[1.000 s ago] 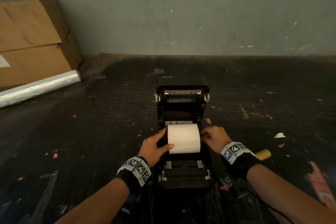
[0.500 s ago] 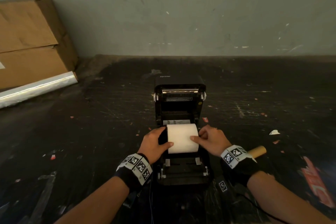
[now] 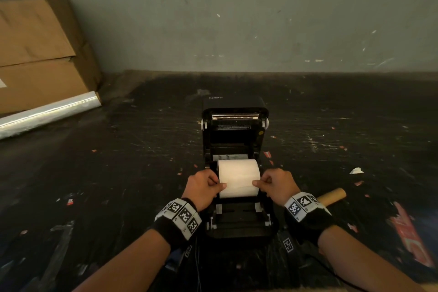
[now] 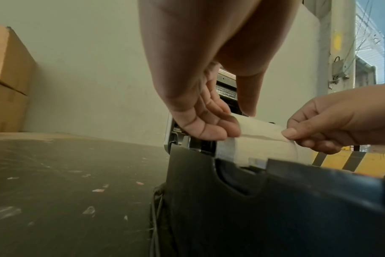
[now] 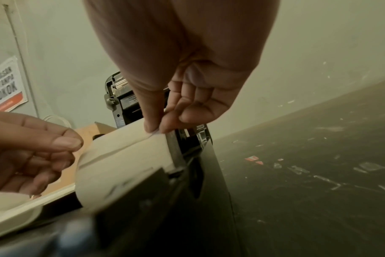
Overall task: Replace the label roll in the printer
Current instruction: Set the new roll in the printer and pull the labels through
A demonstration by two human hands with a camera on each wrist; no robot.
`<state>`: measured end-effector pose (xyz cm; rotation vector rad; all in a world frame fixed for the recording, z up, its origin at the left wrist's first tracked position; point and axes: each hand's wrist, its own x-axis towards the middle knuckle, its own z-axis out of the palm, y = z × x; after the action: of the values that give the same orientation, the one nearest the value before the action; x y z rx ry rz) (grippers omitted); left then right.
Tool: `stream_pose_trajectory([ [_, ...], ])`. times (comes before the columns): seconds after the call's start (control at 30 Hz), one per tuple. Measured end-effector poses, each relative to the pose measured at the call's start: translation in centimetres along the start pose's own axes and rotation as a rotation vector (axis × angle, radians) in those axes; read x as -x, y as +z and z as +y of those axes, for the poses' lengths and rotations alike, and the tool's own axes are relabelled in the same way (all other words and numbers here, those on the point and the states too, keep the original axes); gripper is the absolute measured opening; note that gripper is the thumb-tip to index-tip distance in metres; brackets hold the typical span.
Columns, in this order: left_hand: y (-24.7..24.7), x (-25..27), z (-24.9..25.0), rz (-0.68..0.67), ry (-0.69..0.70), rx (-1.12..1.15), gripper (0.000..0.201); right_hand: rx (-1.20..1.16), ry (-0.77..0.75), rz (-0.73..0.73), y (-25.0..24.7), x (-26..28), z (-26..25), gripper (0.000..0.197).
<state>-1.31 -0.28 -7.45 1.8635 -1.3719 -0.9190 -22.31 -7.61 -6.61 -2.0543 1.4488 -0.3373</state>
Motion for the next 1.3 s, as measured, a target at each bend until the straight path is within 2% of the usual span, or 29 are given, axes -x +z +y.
stream_pose_trajectory([
  [0.13, -0.1, 0.1, 0.1, -0.035, -0.027, 0.012, 0.019, -0.055, -0.007, 0.034, -0.2, 0.3, 0.6, 0.017],
  [0.27, 0.2, 0.1, -0.1, -0.052, -0.053, 0.016, 0.019, -0.186, 0.026, -0.153, -0.1, 0.8, 1.2, 0.015],
  [0.53, 0.8, 0.6, -0.4, -0.026, -0.107, 0.039, 0.019, -0.149, 0.013, -0.242, 1.0, 1.0, 1.9, 0.018],
  [0.73, 0.9, 0.8, -0.6, -0.065, -0.132, 0.093, 0.019, -0.077, -0.009, -0.212, 1.5, 1.0, 1.9, 0.015],
  [1.03, 1.0, 1.2, -0.9, -0.073, -0.092, 0.079, 0.018, -0.025, -0.059, -0.128, 1.8, 1.2, 1.8, 0.019],
  [1.3, 1.3, 1.6, -0.9, -0.061, -0.051, 0.059, 0.014, 0.037, -0.071, -0.177, 1.6, 1.1, 2.0, 0.026],
])
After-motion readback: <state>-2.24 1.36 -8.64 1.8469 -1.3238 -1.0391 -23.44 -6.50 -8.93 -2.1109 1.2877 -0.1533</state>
